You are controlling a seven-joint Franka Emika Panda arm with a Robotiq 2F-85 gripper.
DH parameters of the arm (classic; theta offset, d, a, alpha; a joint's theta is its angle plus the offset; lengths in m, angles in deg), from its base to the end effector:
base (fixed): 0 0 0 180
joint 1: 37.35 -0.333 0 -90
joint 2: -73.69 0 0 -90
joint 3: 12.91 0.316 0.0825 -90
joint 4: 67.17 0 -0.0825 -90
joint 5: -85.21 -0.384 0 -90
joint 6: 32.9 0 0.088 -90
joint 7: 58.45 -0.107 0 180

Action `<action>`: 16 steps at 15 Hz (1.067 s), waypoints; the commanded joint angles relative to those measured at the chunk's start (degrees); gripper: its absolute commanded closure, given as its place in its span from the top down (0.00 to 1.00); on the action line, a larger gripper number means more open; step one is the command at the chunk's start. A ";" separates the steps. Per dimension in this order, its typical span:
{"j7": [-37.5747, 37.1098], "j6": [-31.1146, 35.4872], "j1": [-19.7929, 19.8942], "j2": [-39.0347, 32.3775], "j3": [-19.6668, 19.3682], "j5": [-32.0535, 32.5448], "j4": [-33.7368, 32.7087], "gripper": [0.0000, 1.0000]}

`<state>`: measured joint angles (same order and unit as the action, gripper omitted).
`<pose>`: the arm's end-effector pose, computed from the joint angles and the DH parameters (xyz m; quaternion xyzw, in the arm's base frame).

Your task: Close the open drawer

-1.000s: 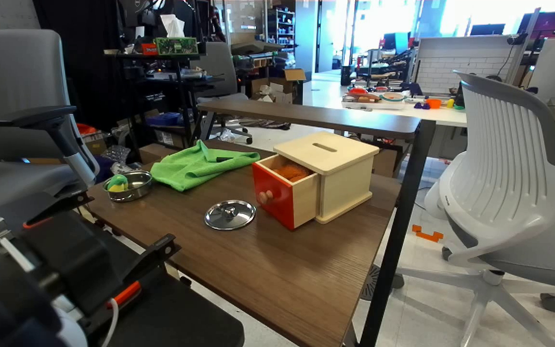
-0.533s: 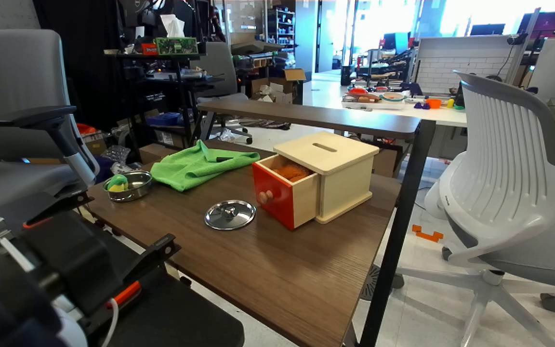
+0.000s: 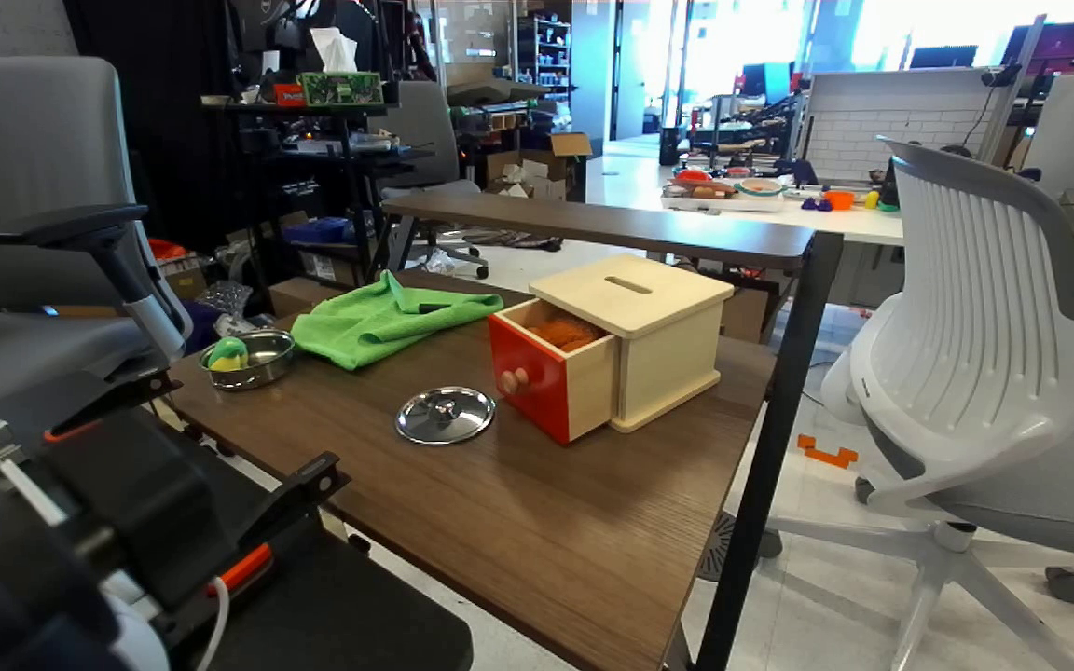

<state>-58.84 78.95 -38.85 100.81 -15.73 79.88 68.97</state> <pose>0.4126 -0.0049 0.5024 -0.9978 0.0287 -0.0245 0.0546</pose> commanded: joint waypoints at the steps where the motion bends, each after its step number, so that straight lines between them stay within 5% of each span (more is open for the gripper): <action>1: -0.34 2.63 1.30 -4.97 -0.41 -1.30 -1.96 1.00; 10: -2.43 4.52 6.99 -19.86 -3.71 0.03 -2.25 1.00; 16: -2.33 4.56 7.79 -21.78 -3.85 0.69 -1.24 1.00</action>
<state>-61.20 83.61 -31.19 79.04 -19.70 80.57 67.80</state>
